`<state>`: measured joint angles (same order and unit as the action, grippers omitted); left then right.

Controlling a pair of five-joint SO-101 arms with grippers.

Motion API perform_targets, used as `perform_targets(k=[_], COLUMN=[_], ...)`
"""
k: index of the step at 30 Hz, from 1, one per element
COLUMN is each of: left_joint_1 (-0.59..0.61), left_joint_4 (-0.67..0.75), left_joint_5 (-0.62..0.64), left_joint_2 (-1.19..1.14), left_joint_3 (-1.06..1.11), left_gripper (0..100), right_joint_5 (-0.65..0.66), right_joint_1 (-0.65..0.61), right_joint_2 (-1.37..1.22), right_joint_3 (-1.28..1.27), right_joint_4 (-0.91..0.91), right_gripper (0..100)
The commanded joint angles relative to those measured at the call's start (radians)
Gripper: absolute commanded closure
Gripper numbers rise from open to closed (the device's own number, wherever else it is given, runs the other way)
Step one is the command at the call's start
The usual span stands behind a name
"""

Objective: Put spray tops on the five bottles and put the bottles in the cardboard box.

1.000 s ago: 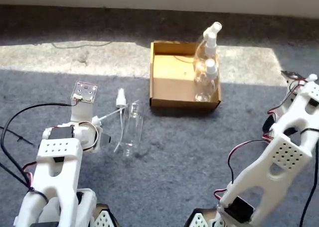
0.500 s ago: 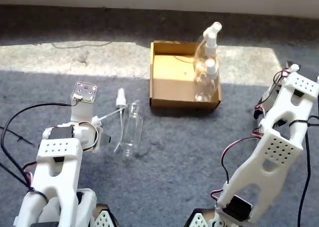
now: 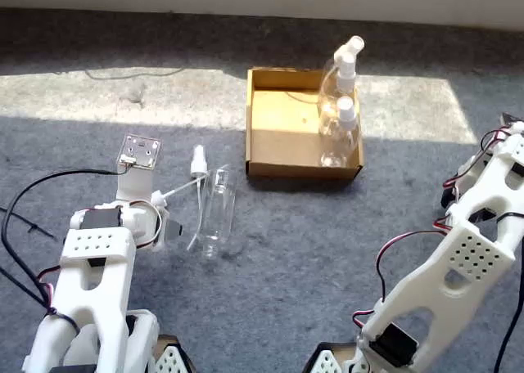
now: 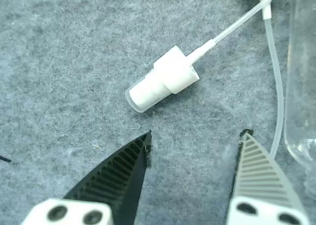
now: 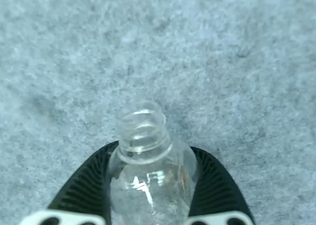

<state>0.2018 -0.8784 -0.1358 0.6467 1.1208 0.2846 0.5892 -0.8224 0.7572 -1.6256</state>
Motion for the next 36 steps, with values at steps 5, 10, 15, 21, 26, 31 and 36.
perform_targets(k=[5, 10, 15, 21, 26, 31, 36], left_joint_1=[-0.019, -0.018, -0.016, -0.016, -0.018, -0.021, -0.021], left_joint_4=[0.017, 0.017, 0.017, 0.017, 0.017, 0.023, 0.023], left_joint_5=[0.006, 0.006, 0.006, 0.006, 0.006, 0.006, 0.006], left_joint_2=[0.018, 0.018, 0.018, 0.018, 0.018, 0.018, 0.018], left_joint_3=[-0.004, -0.004, -0.004, -0.004, 0.004, 0.007, 0.007], left_gripper=[74, 74, 74, 74, 74, 74, 74], right_joint_5=[-0.011, -0.017, -0.014, 0.005, 0.097, 0.155, 0.157], right_joint_1=[-0.124, -0.166, -0.166, -0.173, -0.223, -0.209, -0.171], right_joint_2=[0.259, 0.394, 0.506, 0.835, 1.182, 1.176, 1.021], right_joint_3=[0.061, 0.056, -0.085, -0.535, -1.145, -1.419, -1.33], right_joint_4=[-0.076, -0.079, -0.068, 0.162, 0.572, 0.745, 0.763], right_gripper=[99.5, 99.5, 99.5, 99.5, 99.5, 99.5, 99.5])
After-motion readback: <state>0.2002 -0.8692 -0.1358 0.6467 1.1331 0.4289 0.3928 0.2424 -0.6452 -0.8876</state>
